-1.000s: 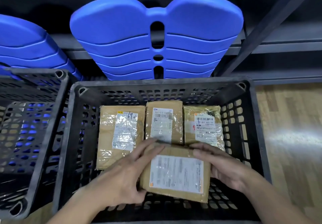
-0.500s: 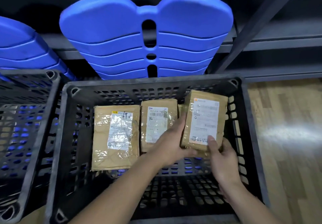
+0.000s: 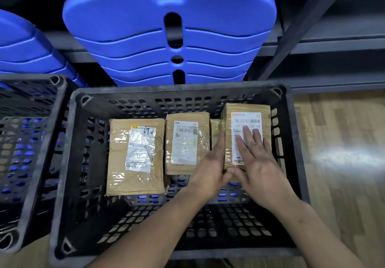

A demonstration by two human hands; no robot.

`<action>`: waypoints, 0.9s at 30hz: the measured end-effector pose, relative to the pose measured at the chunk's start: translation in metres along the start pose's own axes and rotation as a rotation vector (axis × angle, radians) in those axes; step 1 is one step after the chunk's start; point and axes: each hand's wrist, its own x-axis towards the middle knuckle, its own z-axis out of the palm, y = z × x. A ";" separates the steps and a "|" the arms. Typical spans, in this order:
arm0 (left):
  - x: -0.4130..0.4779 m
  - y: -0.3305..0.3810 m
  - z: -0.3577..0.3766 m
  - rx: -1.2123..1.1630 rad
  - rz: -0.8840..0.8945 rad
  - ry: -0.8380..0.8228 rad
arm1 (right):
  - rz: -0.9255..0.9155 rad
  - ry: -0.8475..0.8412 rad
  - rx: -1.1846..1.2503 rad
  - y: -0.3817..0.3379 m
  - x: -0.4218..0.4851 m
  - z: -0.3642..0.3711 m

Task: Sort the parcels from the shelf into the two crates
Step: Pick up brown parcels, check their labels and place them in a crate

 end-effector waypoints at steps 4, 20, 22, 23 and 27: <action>-0.001 -0.004 -0.026 0.265 0.081 -0.118 | 0.018 -0.015 -0.009 -0.002 -0.003 0.003; -0.157 0.007 -0.216 0.632 -0.267 0.235 | -0.134 -0.191 -0.017 -0.129 0.048 -0.161; -0.174 0.027 -0.236 0.650 -0.286 0.278 | -0.172 -0.145 -0.036 -0.146 0.051 -0.188; -0.182 0.035 -0.245 0.650 -0.283 0.307 | -0.191 -0.121 -0.047 -0.154 0.053 -0.200; -0.207 0.055 -0.279 0.631 -0.273 0.395 | -0.225 -0.049 -0.029 -0.186 0.056 -0.233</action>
